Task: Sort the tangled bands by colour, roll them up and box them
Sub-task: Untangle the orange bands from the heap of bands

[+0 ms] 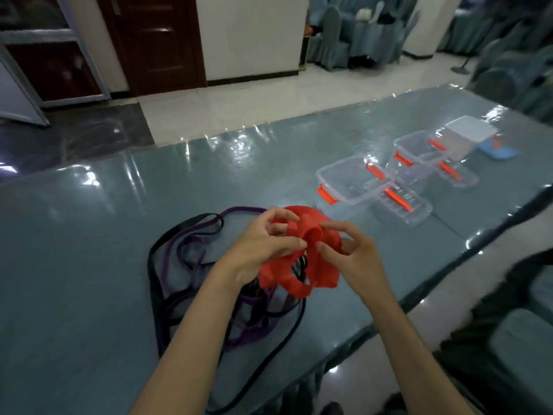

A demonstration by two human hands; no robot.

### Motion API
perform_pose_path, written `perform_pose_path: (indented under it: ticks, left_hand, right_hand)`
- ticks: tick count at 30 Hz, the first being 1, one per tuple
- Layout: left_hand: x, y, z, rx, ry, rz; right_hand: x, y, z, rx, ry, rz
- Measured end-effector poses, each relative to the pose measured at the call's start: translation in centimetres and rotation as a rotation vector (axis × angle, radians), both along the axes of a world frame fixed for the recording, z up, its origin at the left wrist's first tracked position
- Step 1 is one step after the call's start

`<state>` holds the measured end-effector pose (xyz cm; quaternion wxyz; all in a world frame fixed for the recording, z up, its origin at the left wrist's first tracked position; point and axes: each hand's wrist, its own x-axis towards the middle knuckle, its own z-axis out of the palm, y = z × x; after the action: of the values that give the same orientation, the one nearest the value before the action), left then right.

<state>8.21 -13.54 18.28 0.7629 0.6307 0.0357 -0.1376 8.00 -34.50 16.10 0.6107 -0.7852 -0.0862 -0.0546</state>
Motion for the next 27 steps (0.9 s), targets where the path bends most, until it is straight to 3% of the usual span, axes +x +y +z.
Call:
perform_pose_path:
  ticks: [6, 19, 27]
  left_hand:
    - [4.2, -9.3, -0.1, -0.045, -0.134, 0.018]
    - [13.7, -35.8, -0.5, 0.069, -0.240, 0.033]
    - [20.0, -49.7, -0.7, 0.026, -0.186, -0.032]
  right_hand:
    - [2.5, -9.6, 0.8, 0.240, -0.011, -0.187]
    - [11.0, -34.8, 0.1, 0.367, -0.026, -0.319]
    - [16.0, -47.9, -1.0, 0.386, -0.055, -0.431]
